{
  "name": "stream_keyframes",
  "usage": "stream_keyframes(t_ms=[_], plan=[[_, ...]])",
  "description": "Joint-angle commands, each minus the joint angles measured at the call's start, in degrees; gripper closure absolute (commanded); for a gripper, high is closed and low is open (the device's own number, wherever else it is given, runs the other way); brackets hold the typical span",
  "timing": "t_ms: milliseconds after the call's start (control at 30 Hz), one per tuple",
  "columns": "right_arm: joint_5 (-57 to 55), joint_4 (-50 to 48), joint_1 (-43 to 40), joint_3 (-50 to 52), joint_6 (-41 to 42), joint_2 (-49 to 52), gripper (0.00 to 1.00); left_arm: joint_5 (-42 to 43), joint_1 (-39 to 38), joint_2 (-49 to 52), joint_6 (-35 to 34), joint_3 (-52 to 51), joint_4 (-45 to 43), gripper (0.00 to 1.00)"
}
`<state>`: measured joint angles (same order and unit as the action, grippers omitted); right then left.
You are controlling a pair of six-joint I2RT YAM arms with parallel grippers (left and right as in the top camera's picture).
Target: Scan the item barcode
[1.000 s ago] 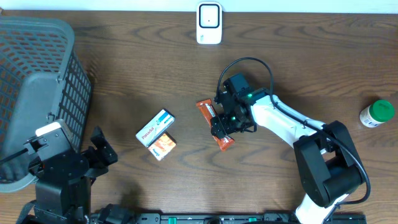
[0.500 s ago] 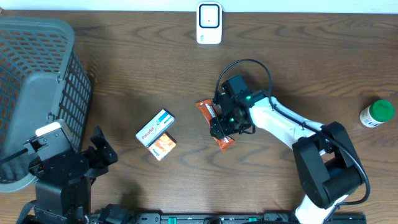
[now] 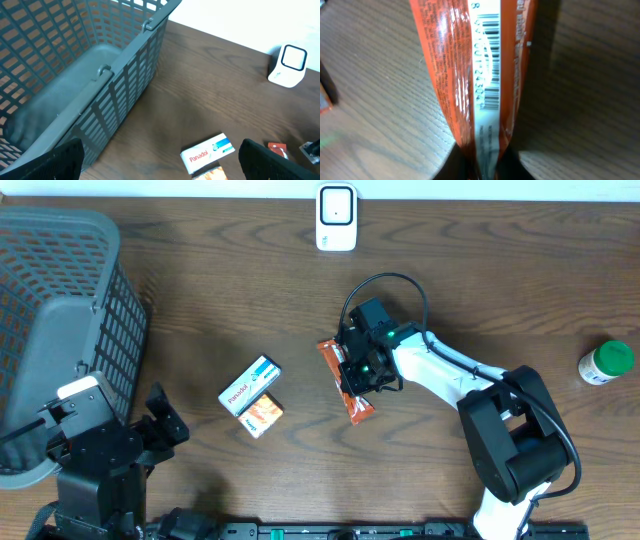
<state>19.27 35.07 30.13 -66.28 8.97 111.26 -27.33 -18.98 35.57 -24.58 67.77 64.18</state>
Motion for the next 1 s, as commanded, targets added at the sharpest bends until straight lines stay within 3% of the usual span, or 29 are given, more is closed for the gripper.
stream_keyframes(t_ms=[0,333,567,633,767,833,867,967], plan=[[-3.1,1.5,0.5,3.8,0.2,6.0,0.99,-0.3,-0.1,0.0,0.3,0.7,0.1,0.02],[-4.3,1.6,0.6,3.7,-0.2,2.7,0.99,-0.3,-0.1,0.0,0.3,0.7,0.1,0.02],[-6.9,1.8,0.7,3.7,-6.7,-7.5,0.99,-0.3,-0.1,0.0,0.3,0.7,0.1,0.02],[-5.2,1.8,0.7,3.7,-7.4,-10.1,0.91,-0.3,-0.1,0.0,0.3,0.7,0.1,0.02],[-2.3,2.8,1.2,3.9,-7.3,-9.2,0.90,-0.3,-0.1,0.0,0.3,0.7,0.1,0.02],[-4.0,2.8,1.9,3.9,-7.3,-8.0,0.81,-0.3,-0.1,0.0,0.3,0.7,0.1,0.02],[-4.7,2.8,2.3,3.9,-7.3,-7.6,0.66,-0.3,-0.1,0.0,0.3,0.7,0.1,0.02],[-4.9,2.9,2.7,3.9,-7.0,-7.3,0.39,-0.3,-0.1,0.0,0.3,0.7,0.1,0.02]])
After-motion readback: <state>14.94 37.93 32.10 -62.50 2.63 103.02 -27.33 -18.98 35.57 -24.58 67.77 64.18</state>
